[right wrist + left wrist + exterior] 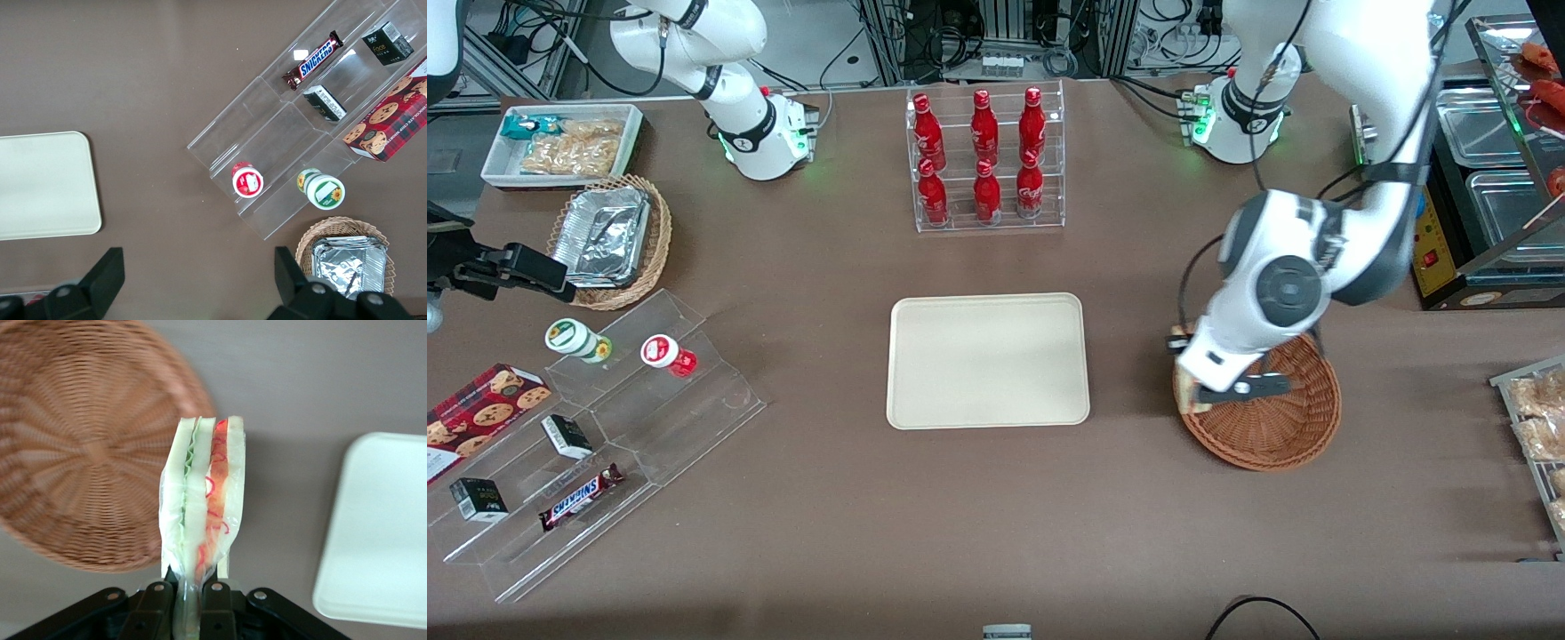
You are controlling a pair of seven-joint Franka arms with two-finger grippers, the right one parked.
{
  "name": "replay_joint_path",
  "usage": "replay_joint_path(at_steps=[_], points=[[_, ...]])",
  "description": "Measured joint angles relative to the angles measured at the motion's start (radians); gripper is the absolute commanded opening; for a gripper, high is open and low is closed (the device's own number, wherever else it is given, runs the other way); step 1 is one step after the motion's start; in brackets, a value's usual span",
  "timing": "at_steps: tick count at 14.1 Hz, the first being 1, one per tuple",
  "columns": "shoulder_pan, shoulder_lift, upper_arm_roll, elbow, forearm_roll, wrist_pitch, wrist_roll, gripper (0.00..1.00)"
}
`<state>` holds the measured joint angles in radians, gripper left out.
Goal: Place sandwich from basket to tray
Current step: 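Carry the held sandwich over to the white tray and lower it, then open the left gripper to set the sandwich upright on the tray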
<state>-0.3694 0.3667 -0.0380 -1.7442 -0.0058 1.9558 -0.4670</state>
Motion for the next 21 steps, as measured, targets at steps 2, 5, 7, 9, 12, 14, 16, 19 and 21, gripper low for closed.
replay_joint_path(at_steps=[2, 5, 7, 9, 12, 14, 16, 19, 21], points=[[-0.062, 0.044, -0.002, 0.057, -0.027, 0.000, -0.032, 0.10], [-0.159, 0.116, -0.004, 0.146, -0.069, 0.001, -0.110, 0.10], [-0.220, 0.177, -0.005, 0.219, -0.078, 0.002, -0.178, 0.10], [-0.274, 0.248, -0.005, 0.296, -0.078, 0.017, -0.242, 0.10], [-0.333, 0.342, -0.005, 0.360, -0.078, 0.128, -0.300, 0.10], [-0.357, 0.383, -0.005, 0.371, -0.078, 0.181, -0.324, 0.10], [-0.364, 0.410, -0.014, 0.375, -0.079, 0.210, -0.339, 0.10], [-0.367, 0.427, -0.032, 0.377, -0.079, 0.213, -0.362, 0.13], [-0.367, 0.427, -0.041, 0.379, -0.080, 0.213, -0.379, 0.41]])
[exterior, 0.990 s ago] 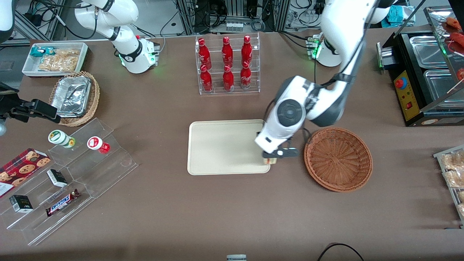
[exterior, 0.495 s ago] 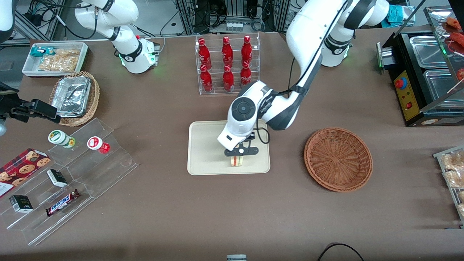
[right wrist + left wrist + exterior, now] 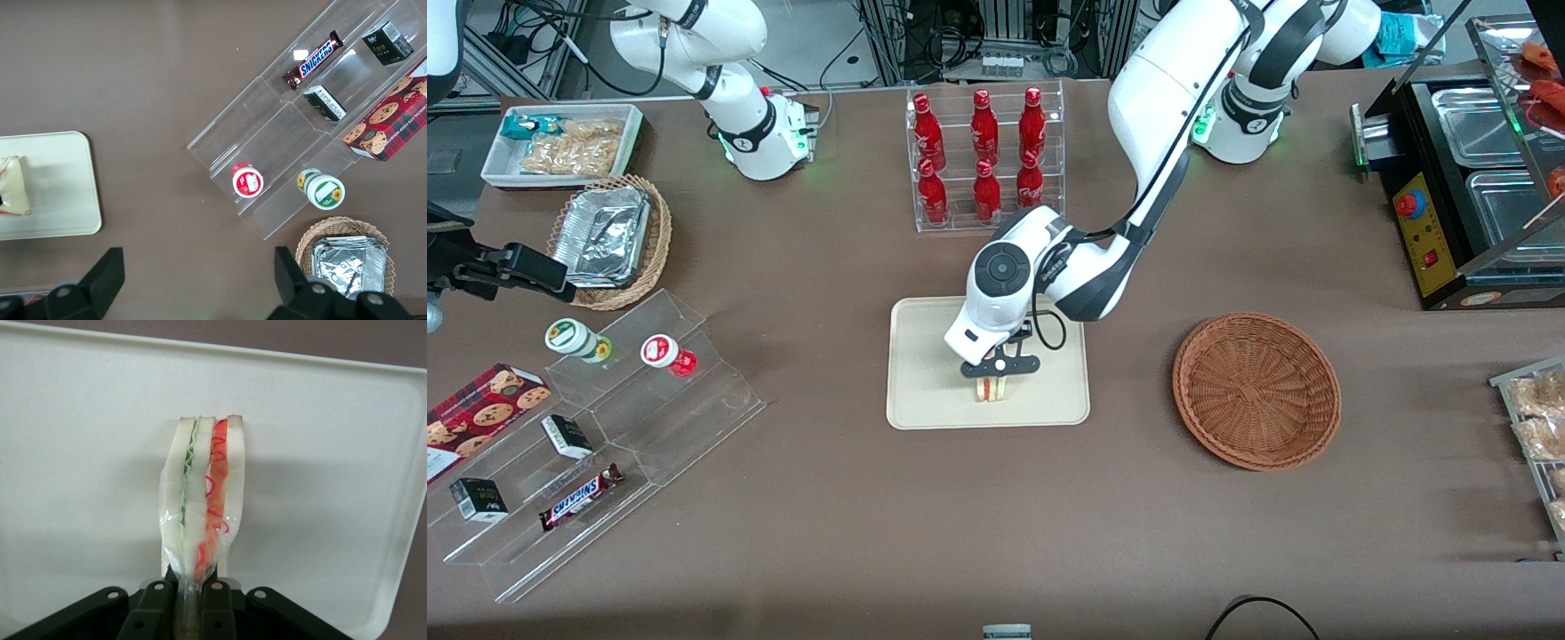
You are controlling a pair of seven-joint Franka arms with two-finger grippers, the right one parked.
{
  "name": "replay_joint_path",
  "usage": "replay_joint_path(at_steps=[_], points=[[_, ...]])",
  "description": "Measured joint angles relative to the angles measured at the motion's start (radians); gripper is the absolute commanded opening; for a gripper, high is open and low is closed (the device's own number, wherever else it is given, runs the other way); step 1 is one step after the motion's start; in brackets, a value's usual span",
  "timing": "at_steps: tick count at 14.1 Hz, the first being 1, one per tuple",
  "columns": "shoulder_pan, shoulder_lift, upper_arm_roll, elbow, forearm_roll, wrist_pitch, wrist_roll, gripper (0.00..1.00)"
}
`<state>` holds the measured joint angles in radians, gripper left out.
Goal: Place sandwich from basket to tray
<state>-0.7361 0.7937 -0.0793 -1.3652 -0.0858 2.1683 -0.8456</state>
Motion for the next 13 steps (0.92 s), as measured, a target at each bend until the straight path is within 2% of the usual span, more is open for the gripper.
replay_joint_path(at_steps=[1, 7, 10, 13], points=[[0.000, 0.000, -0.003, 0.000, -0.006, 0.000, -0.010, 0.99], [0.000, -0.012, -0.002, 0.022, -0.017, -0.020, -0.014, 1.00], [0.006, -0.084, 0.020, 0.045, -0.016, -0.143, -0.015, 1.00], [0.019, -0.185, 0.086, 0.047, -0.015, -0.295, -0.016, 1.00]])
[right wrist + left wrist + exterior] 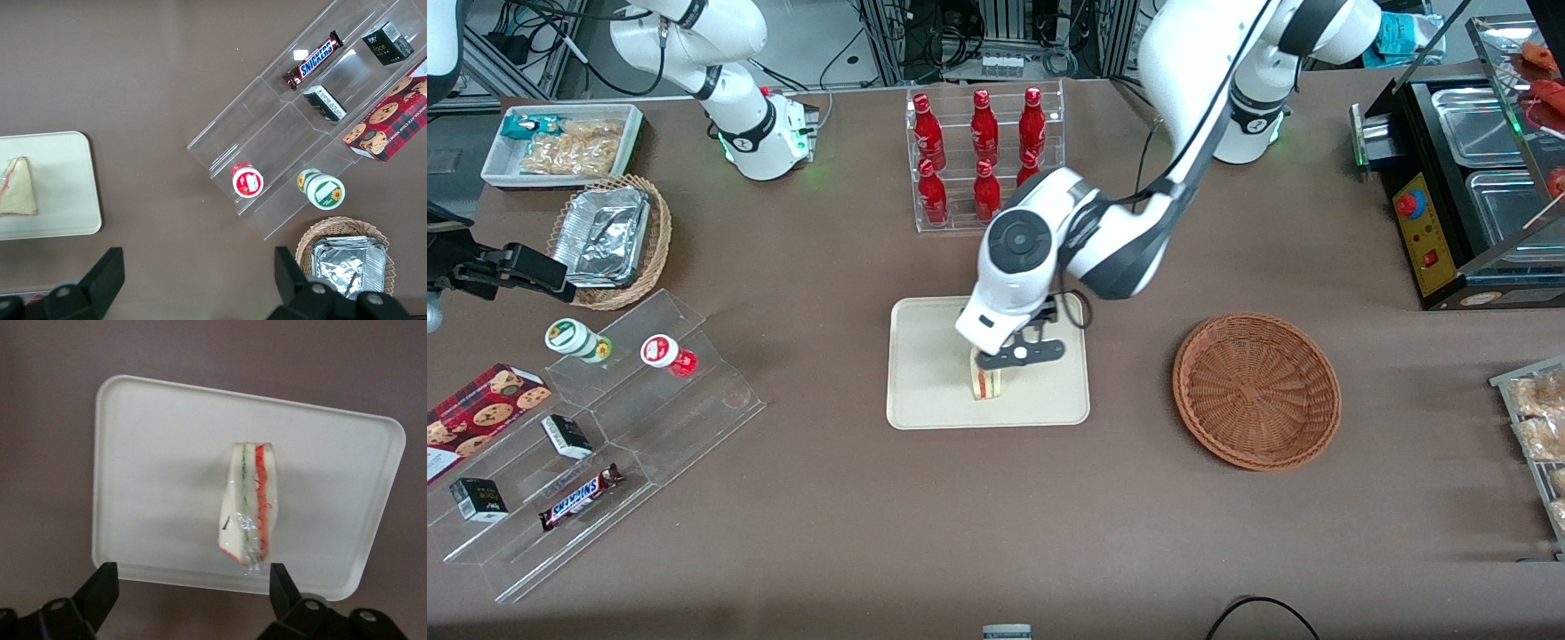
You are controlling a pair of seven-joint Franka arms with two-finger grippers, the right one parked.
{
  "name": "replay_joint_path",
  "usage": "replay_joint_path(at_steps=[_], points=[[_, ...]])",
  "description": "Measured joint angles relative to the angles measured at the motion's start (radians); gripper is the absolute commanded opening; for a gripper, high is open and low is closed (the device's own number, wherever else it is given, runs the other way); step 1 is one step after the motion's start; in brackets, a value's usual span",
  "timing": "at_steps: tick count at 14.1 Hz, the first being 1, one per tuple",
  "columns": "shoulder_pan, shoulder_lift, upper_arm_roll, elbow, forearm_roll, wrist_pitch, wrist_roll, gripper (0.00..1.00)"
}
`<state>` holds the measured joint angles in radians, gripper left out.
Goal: Place sandwich from basket to tray
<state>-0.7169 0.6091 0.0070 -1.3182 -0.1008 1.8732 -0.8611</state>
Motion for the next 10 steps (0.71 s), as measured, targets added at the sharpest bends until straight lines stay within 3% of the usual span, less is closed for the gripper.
replay_joint_path(at_steps=[4, 10], points=[[0.017, -0.087, 0.109, -0.039, 0.001, -0.151, 0.001, 1.00], [0.132, -0.210, 0.125, -0.218, 0.001, -0.156, 0.177, 1.00]])
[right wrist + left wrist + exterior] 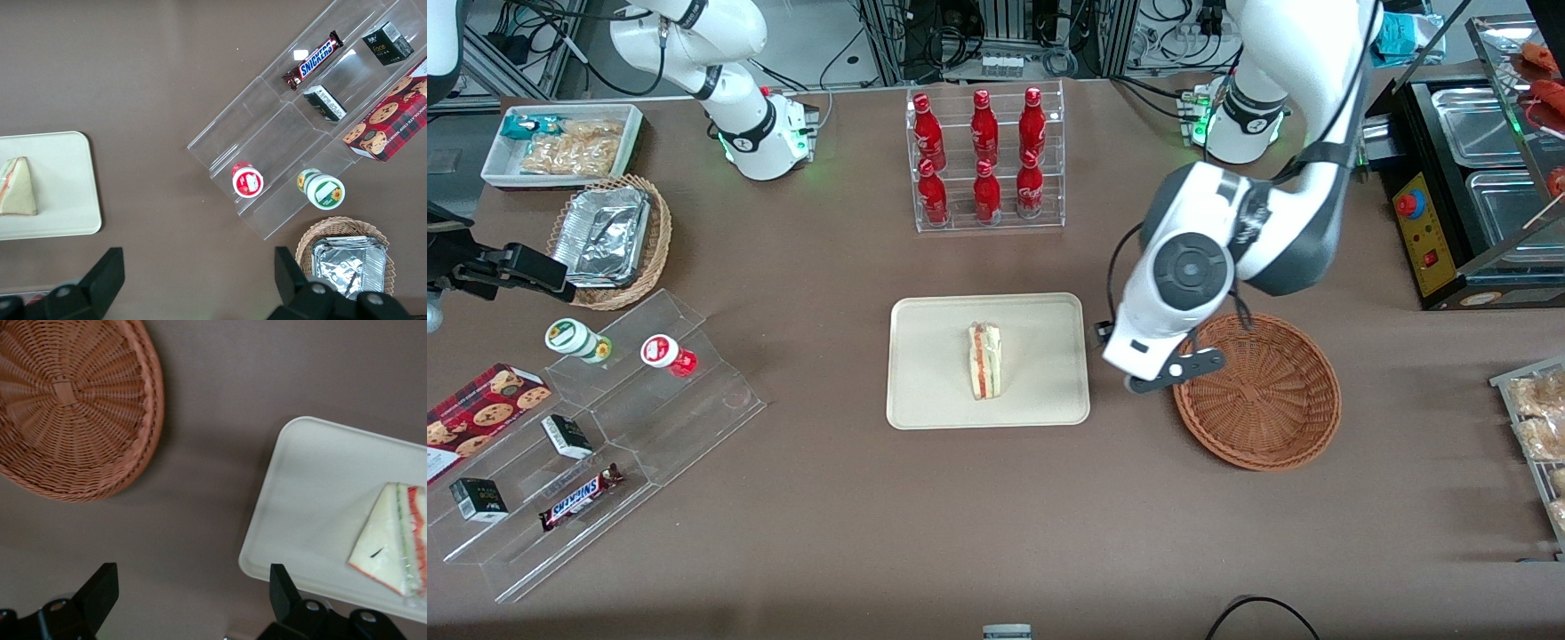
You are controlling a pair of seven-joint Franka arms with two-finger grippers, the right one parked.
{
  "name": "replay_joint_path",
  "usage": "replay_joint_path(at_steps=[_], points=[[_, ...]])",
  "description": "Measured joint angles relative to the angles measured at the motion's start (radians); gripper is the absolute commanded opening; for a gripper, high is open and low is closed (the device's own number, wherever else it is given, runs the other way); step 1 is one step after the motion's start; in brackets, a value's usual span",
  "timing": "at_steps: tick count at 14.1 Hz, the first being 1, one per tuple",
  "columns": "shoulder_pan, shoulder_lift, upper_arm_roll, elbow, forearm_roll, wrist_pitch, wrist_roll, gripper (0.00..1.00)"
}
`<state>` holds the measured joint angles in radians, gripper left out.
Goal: Place sandwich from basket to tray
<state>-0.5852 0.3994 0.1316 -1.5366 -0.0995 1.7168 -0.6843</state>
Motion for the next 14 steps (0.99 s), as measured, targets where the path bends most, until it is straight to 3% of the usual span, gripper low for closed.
replay_joint_path(at_steps=[5, 7, 11, 14], points=[[0.076, -0.157, -0.001, -0.163, 0.067, -0.004, 0.109, 1.00], [0.160, -0.218, -0.029, -0.202, 0.071, -0.041, 0.211, 1.00], [0.398, -0.309, -0.195, -0.213, 0.076, -0.126, 0.358, 1.00], [0.515, -0.353, -0.239, -0.208, 0.078, -0.174, 0.512, 1.00]])
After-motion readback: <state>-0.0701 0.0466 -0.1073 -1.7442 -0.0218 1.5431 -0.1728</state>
